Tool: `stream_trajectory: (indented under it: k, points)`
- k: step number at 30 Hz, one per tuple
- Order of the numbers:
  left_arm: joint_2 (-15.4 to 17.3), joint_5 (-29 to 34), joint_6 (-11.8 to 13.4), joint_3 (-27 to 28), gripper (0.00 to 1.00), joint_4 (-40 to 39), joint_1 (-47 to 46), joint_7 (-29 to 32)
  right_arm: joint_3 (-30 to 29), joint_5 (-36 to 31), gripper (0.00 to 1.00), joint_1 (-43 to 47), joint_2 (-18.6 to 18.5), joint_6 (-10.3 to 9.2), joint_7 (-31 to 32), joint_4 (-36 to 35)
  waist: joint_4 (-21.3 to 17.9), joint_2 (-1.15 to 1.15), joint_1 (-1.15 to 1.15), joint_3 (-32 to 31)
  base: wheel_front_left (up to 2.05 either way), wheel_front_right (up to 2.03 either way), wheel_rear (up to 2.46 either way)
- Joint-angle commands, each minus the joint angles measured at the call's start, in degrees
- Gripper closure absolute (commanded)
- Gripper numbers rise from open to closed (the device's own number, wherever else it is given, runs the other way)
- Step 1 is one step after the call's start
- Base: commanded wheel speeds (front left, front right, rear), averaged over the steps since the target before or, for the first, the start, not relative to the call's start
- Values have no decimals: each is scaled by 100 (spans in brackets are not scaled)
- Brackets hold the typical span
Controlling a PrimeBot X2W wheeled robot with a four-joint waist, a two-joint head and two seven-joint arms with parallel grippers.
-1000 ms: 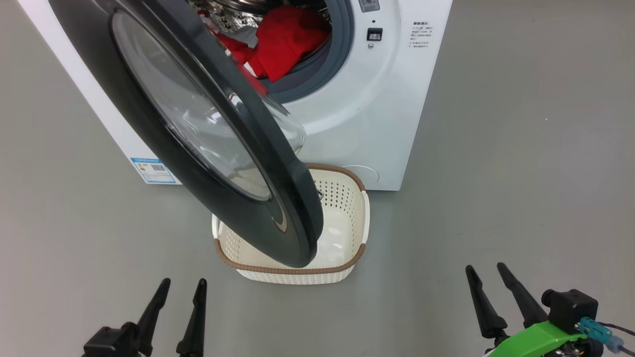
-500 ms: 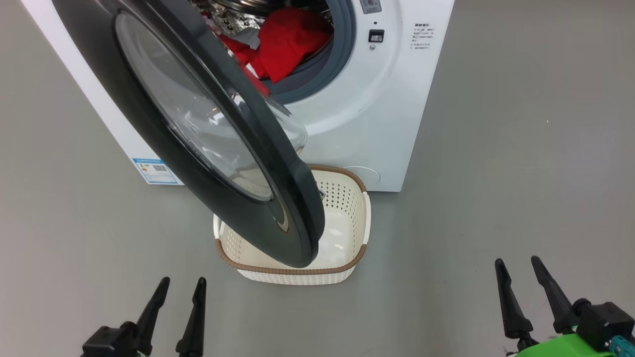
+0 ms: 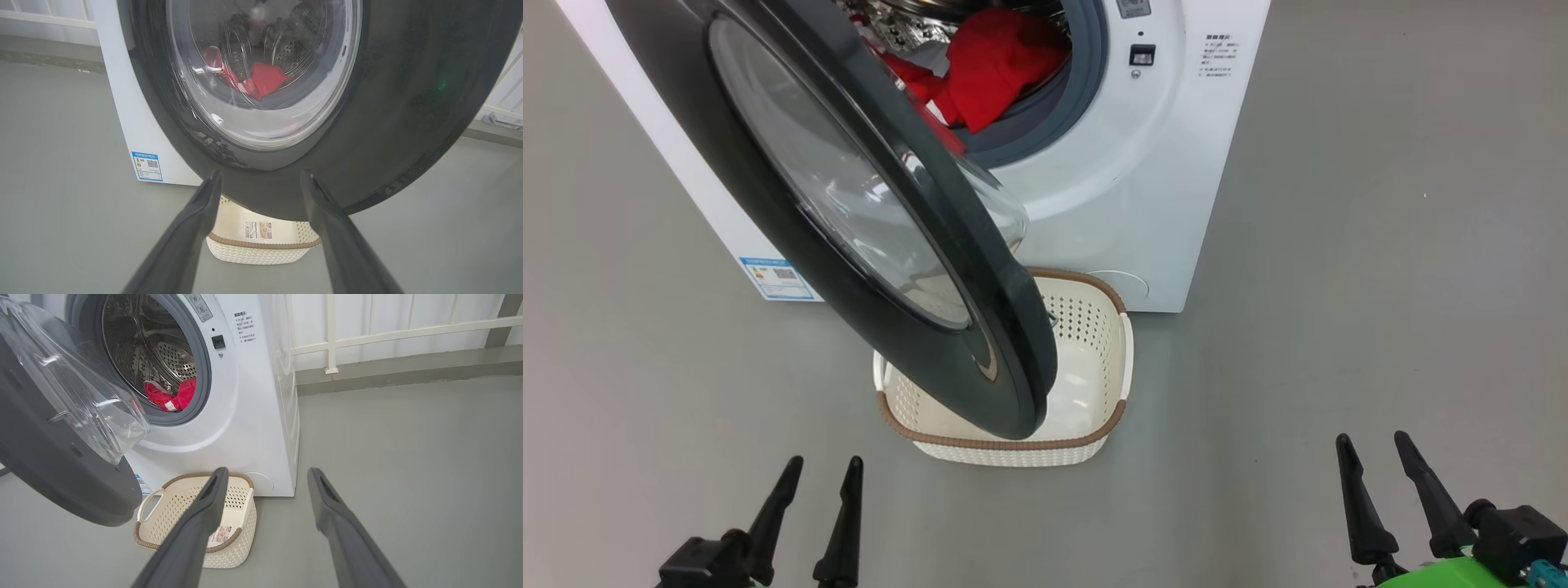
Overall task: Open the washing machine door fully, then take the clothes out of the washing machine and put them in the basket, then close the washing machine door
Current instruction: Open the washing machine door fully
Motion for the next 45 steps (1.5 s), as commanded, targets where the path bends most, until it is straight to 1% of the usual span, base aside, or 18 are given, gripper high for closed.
stream_trajectory:
  k: [1, 2, 3, 4, 7, 11, 12, 16, 17, 24, 26, 31, 35, 37, 40, 43, 45]
  points:
    - [74, -56, -30, 175, 0, -153, -87, -71, 141, 199, 0, -88, -74, 36, -38, -141, 5, 0, 0, 1, 0, 0, 0]
    - [75, -57, -30, 170, 0, -153, -89, -71, 155, 268, 46, -100, -74, 36, -38, -152, 9, 0, 0, 4, 0, 0, 0]
    - [76, -57, -30, 165, 0, -151, -92, -71, 177, 320, 84, -116, -74, 36, -38, -166, 13, 0, 0, 4, 0, 0, 0]
    - [77, -58, -30, 159, 0, -147, -95, -71, 219, 376, 100, -133, -74, 36, -38, -182, 19, 0, 0, 3, 0, 0, 0]
    - [72, -58, -30, 136, 0, -130, -107, -71, 345, 585, 100, -227, -74, 36, -38, -247, 45, 0, 0, 5, 0, 0, 0]
    - [57, -64, -30, 93, 0, -104, -125, -71, 705, 907, 100, -431, -73, 36, -38, -305, 110, 0, 0, -3, 0, 0, 0]
    - [51, -66, -30, 84, 0, -98, -129, -71, 774, 1020, 100, -499, -73, 36, -38, -321, 131, 0, 0, -9, 0, 0, 0]
    - [25, -71, -30, 36, 0, -70, -136, -71, 904, 1805, 100, -796, -73, 36, -38, -419, 232, 0, 0, -45, 0, 0, 0]
    - [25, -71, -30, 36, 0, -70, -136, -71, 904, 1805, 100, -796, -73, 36, -38, -419, 232, 0, 0, -45, 0, 0, 0]
    - [-8, -83, -30, -28, 0, -35, -113, -71, 1153, 3153, 100, -1438, -73, 36, -38, -446, 414, 0, 0, -82, 0, 0, 0]
    - [-12, -89, -30, -58, 0, -31, -117, -71, 1309, 3657, 100, -1645, -73, 36, -38, -425, 470, 0, 0, -77, 0, 0, 0]
    - [-19, -106, -30, -117, 0, -22, -147, -71, 1914, 4727, 100, -2151, -97, 36, -38, -320, 615, 0, 0, -42, 0, 0, 0]
    - [-13, -119, -30, -163, 0, -19, -164, -71, 2508, 5633, 100, -2525, -301, 36, -15, -237, 717, 0, 0, 10, 0, 0, 0]
    - [-13, -129, -30, -174, 0, -13, -175, -71, 2744, 6129, 100, -2682, -412, 36, 173, -179, 762, 0, 0, 32, 0, 0, 0]
    - [-19, -143, -30, -190, 0, -7, -200, -71, 2895, 6746, 100, -2852, -544, 36, 586, -74, 827, 0, 0, 74, 0, 0, 0]
    - [-26, -161, -30, -211, 0, -5, -234, -71, 2878, 7227, 100, -2963, -605, 36, 1047, 54, 886, 0, 0, 128, 0, 0, 0]
    - [-29, -172, -30, -213, 0, 0, -256, -71, 2810, 7431, 100, -3034, -632, 36, 1337, 138, 910, 0, 0, 152, 0, 0, 0]
